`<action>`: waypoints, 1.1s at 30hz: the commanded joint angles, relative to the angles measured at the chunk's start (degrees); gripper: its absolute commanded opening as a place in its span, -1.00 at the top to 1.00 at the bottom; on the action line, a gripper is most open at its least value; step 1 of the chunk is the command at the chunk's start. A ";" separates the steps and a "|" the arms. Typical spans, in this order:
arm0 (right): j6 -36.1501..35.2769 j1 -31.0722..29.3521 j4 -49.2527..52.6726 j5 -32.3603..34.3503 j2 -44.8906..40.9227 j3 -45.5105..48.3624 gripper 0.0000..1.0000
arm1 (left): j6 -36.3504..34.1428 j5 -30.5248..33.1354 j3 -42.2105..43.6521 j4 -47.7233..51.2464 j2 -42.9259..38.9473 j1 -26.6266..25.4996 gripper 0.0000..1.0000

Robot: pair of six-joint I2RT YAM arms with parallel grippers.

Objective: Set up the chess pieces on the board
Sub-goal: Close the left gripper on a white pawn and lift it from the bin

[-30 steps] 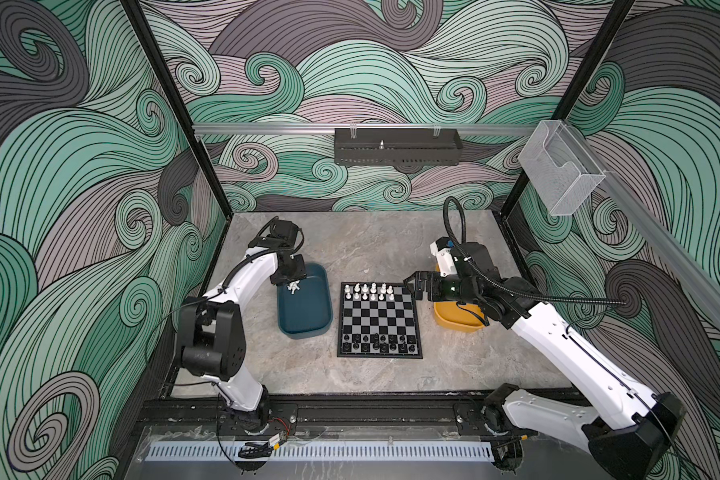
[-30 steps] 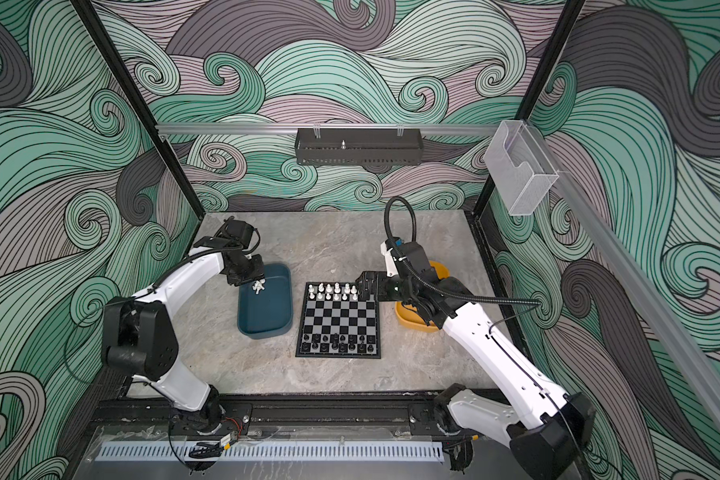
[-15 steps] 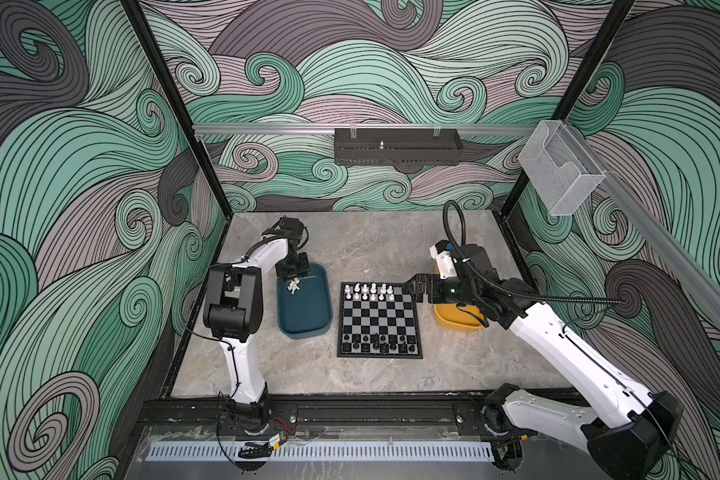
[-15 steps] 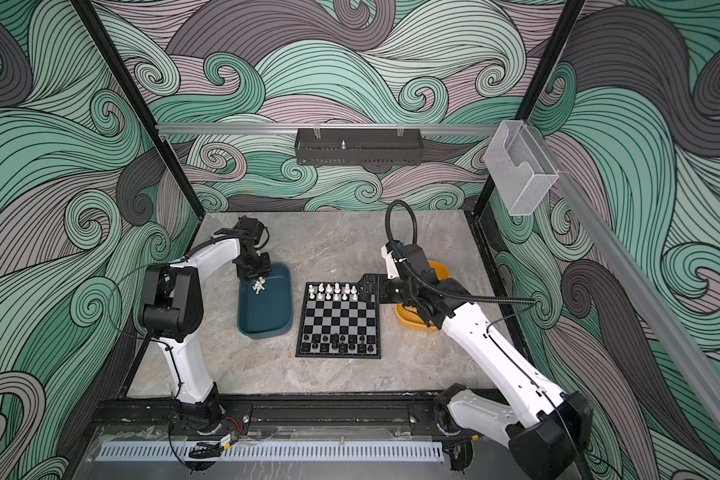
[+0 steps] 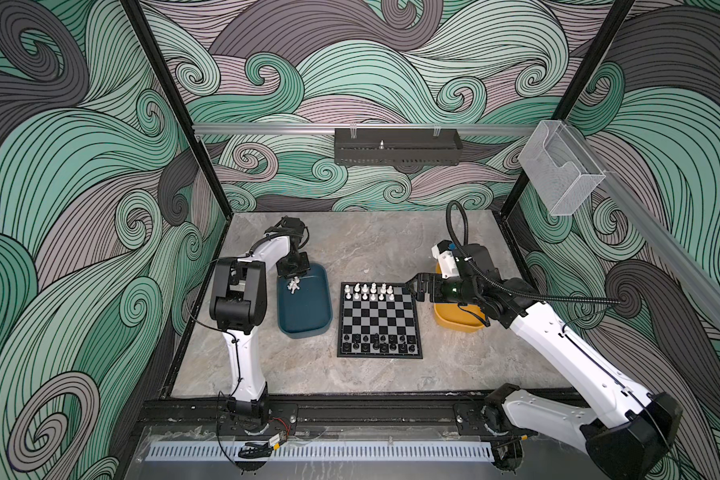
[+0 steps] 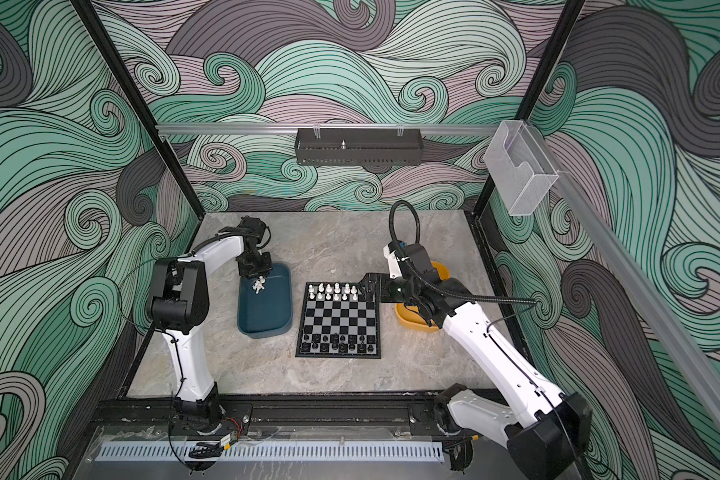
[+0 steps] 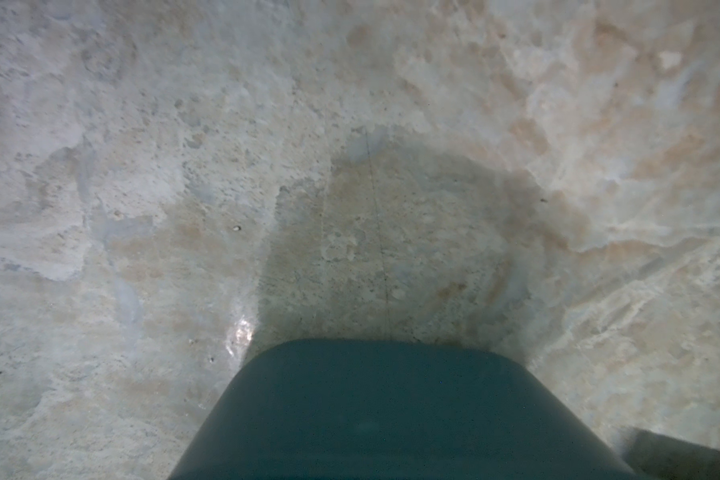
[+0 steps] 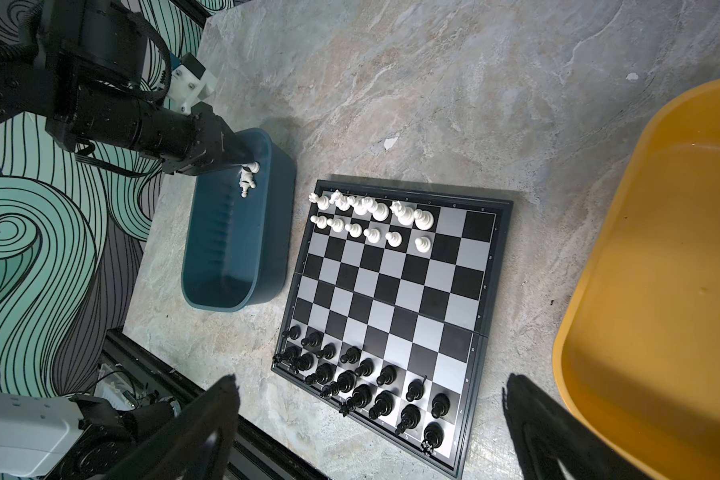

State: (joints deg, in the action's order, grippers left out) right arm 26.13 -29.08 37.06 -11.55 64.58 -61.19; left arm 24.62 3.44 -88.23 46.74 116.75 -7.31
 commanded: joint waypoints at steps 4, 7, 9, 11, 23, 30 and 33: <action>0.01 0.87 -0.53 -1.17 -0.20 0.80 -1.00 | -0.01 0.89 -1.64 1.29 1.45 0.63 0.53; 0.19 1.29 -0.71 -1.71 -0.14 0.87 -1.00 | 0.01 0.86 -1.29 1.11 1.42 0.70 0.57; 0.41 1.50 -0.98 -2.15 -0.09 0.93 -1.00 | -0.01 0.97 -1.33 1.14 1.57 0.78 0.58; 0.65 1.78 -1.16 -2.95 -0.07 1.14 -0.99 | 0.02 1.03 -1.42 1.27 1.86 0.73 0.57; 1.46 3.28 -1.65 -4.46 -0.71 1.71 -0.99 | 0.16 1.48 -0.79 0.99 2.04 0.72 0.65; 1.31 3.50 -1.93 -4.78 -1.61 1.78 -1.00 | 0.49 1.48 0.36 0.23 -0.33 0.76 0.80; 0.86 3.61 -3.97 -6.11 -3.00 2.82 -1.00 | 0.88 0.92 1.94 -0.53 -3.40 0.80 0.84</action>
State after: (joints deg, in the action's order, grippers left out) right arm 27.44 -25.74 35.07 -15.94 63.42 -59.64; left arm 24.69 3.86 -87.22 46.06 117.21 -7.01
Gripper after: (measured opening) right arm 0.998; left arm 0.115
